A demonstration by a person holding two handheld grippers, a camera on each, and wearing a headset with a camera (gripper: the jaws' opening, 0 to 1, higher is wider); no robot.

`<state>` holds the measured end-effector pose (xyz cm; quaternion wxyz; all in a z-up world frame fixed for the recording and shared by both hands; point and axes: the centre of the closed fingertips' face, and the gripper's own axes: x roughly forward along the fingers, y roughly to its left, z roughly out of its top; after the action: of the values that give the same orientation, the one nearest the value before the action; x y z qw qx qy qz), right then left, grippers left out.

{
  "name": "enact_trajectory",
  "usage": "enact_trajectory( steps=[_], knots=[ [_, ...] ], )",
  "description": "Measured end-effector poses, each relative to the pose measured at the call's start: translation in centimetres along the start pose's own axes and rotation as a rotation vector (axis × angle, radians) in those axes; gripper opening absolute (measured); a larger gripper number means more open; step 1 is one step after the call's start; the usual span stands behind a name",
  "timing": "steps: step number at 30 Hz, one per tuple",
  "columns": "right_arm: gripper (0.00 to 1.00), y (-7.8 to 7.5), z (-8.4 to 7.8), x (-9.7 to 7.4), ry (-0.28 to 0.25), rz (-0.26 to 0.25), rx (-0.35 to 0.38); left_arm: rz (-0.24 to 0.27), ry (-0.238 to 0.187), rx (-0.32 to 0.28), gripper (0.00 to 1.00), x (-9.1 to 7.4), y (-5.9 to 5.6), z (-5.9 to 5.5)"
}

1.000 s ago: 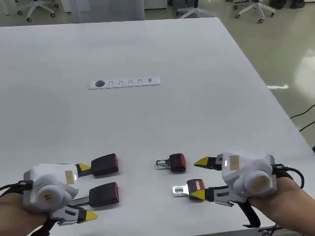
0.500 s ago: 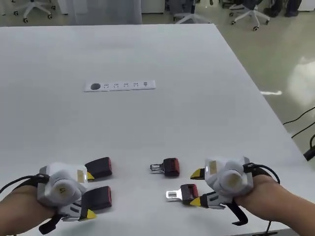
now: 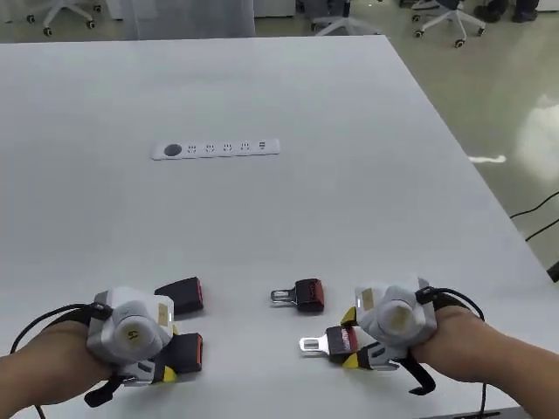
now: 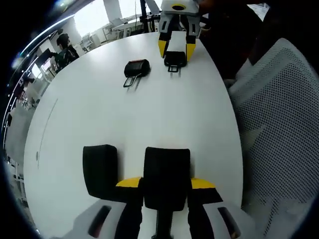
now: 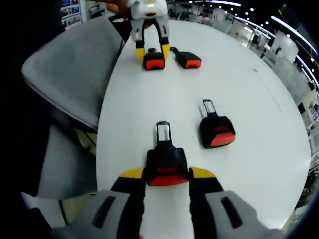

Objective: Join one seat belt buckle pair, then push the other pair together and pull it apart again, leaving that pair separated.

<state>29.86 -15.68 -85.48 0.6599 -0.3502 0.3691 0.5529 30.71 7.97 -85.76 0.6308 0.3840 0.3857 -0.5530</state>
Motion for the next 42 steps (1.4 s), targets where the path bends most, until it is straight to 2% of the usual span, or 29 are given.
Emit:
enact_trajectory(
  steps=[3,6,9,13,17,23,30,36,42],
  knots=[
    [0.33,0.0,-0.1,0.0,0.004,0.009,-0.018,0.003,-0.008,-0.009,0.35,0.0,0.1,0.1],
    [0.33,0.0,-0.1,0.0,0.0,0.013,-0.007,-0.003,-0.015,0.017,0.34,0.0,0.0,0.1],
    [0.33,0.0,-0.2,0.1,-0.002,0.017,0.004,-0.005,-0.011,0.01,0.34,0.0,0.0,0.1],
    [0.33,0.0,0.1,0.1,0.026,0.005,0.05,0.01,-0.005,-0.056,0.34,0.0,0.1,0.1],
    [0.33,0.5,1.3,0.9,0.008,0.0,0.016,0.005,-0.005,-0.068,0.34,0.1,0.1,0.1],
    [0.33,0.4,3.1,1.7,-0.03,-0.015,0.043,0.006,-0.006,-0.073,0.34,0.1,0.0,0.1],
    [0.33,1.1,6.6,3.5,-0.087,-0.009,0.061,-0.016,0.011,-0.05,0.34,0.3,0.1,0.1],
    [0.33,1.5,9.5,5.1,-0.104,-0.005,0.035,-0.035,0.018,-0.035,0.34,0.3,0.1,0.2],
    [0.33,1.7,11.3,6.1,-0.114,-0.005,0.032,-0.041,0.025,-0.02,0.34,0.4,0.0,0.2]
  ],
)
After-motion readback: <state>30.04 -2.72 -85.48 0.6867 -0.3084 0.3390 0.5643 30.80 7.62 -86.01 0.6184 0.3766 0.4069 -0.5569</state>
